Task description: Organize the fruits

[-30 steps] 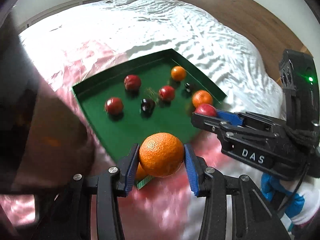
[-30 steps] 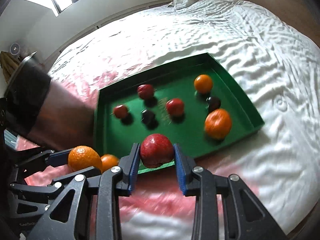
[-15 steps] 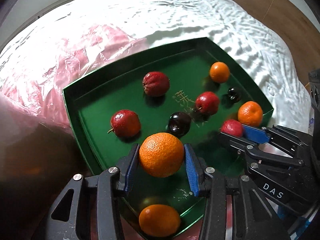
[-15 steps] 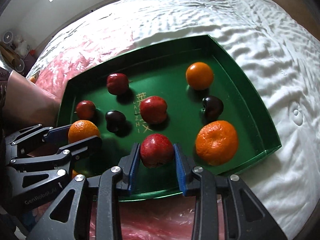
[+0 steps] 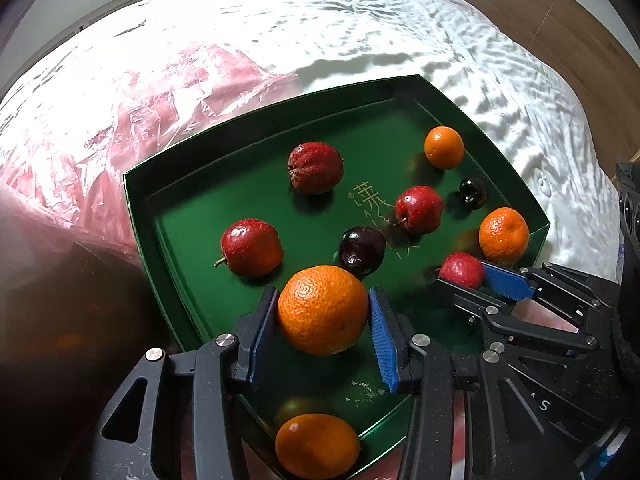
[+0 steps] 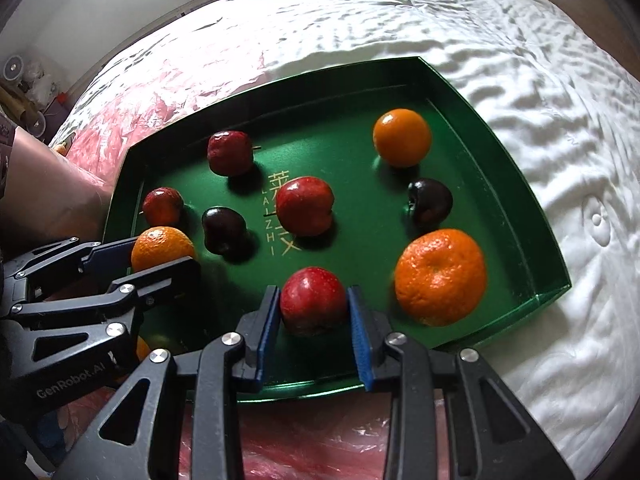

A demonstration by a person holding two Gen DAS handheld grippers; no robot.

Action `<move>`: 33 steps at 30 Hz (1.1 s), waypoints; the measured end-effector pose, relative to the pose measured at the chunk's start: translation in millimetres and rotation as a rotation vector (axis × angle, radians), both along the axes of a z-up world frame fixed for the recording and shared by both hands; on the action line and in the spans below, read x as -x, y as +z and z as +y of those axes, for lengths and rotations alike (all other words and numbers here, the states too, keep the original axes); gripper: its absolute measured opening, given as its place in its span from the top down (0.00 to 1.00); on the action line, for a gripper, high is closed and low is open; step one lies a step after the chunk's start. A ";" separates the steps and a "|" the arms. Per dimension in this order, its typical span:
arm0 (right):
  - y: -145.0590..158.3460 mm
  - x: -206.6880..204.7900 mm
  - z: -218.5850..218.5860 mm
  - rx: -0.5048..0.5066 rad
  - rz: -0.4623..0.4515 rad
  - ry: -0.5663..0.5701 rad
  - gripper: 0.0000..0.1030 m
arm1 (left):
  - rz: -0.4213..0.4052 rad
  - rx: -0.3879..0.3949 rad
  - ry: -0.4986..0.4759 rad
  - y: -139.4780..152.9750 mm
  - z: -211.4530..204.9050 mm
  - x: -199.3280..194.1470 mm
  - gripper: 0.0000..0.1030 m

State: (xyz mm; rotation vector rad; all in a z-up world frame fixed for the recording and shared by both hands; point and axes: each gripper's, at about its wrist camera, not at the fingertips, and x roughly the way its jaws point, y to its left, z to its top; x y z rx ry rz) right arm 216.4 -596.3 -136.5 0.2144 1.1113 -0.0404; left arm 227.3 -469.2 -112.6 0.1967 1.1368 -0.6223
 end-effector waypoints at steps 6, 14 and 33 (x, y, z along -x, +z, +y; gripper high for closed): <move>3.9 3.9 1.4 0.031 -0.001 -0.007 0.31 | -0.027 -0.001 0.003 8.5 4.5 6.4 0.59; 27.2 19.1 4.4 0.073 -0.045 -0.039 0.19 | -0.078 0.029 -0.025 29.3 12.6 24.6 0.55; 63.5 81.9 53.7 0.132 -0.086 -0.119 0.00 | -0.154 0.106 -0.090 76.3 90.0 122.7 0.46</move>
